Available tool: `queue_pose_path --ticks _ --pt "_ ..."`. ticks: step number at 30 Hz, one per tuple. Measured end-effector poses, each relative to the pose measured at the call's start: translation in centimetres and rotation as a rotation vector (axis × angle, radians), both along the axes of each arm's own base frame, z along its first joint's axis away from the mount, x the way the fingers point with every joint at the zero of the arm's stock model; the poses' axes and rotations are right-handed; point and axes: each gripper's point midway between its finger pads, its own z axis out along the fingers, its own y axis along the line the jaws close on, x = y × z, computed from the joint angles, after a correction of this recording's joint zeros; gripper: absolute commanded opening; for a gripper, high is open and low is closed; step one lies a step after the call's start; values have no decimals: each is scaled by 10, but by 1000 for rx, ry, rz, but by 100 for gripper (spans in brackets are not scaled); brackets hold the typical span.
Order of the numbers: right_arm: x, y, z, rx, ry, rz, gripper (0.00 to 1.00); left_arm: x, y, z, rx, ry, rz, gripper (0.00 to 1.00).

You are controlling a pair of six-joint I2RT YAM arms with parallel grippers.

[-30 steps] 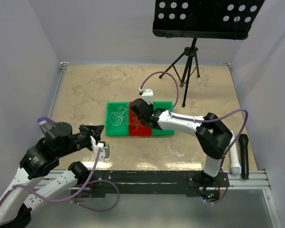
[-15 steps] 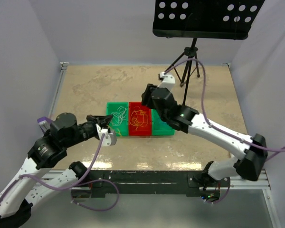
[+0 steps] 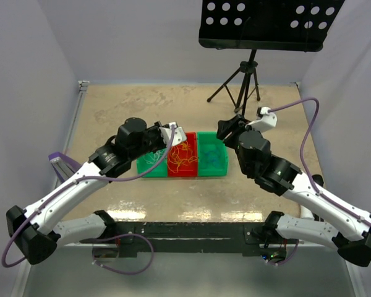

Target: Untangle the cables

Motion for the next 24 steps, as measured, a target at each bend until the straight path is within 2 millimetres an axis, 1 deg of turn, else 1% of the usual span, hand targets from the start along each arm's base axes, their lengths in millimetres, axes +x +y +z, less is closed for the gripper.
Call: queue_pose_path --ticks 3,5,9,12,17,22,24 --pt "1 -2 -11 -13 15 -13 57 20 0 -11 -7 25 100 0" --pt "1 -3 -22 -31 31 -16 57 29 2 -18 -3 37 152 0" --pt "4 -5 -38 -57 58 -26 57 39 8 -27 -5 56 236 0" --pt "5 -6 -45 -69 70 -31 57 45 11 -28 -22 64 290 0" --pt "6 -9 -46 -64 69 -39 57 55 19 -23 -71 83 378 0" --pt "7 -12 -47 -63 70 -44 57 65 41 -15 -165 116 477 0" --pt "7 -11 -47 -62 71 -38 57 64 43 -12 -197 128 490 0"
